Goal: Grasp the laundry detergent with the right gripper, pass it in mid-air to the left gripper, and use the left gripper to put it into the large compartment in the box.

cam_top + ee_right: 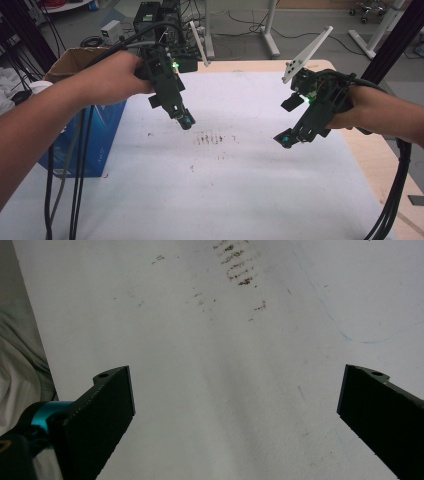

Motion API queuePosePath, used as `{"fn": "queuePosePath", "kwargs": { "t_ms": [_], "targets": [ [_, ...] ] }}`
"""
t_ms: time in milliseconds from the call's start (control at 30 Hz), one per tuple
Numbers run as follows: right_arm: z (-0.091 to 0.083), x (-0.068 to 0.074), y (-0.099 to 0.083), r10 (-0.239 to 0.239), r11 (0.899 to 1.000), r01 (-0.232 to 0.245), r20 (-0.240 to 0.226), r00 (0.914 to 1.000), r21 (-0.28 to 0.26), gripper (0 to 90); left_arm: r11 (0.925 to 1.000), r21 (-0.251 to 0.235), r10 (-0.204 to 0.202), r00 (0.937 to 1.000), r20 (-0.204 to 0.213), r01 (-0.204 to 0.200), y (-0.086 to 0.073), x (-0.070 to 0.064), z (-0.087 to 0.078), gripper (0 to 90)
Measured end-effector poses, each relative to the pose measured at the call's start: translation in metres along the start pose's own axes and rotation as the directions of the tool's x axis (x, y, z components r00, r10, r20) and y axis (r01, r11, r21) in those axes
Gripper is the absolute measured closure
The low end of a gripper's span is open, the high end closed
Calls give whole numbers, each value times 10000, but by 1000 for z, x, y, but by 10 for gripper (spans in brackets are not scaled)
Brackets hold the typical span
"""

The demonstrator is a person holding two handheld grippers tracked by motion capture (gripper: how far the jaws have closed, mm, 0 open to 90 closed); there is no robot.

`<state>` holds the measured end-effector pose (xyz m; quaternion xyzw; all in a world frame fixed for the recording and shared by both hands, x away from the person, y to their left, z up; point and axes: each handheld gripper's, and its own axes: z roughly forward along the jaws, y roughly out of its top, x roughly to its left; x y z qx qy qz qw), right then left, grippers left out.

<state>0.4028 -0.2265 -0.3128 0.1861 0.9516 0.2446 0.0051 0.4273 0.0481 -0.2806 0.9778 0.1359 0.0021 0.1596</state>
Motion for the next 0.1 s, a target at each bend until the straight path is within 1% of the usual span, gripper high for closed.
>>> {"fn": "queuePosePath", "kwargs": {
  "t_ms": [100],
  "targets": [
    [0,2,1,-23,10000,23,3,10000,-53,12,10000,-40,-35,9999,-150,34,-1,1,1,16]
  ]
}}
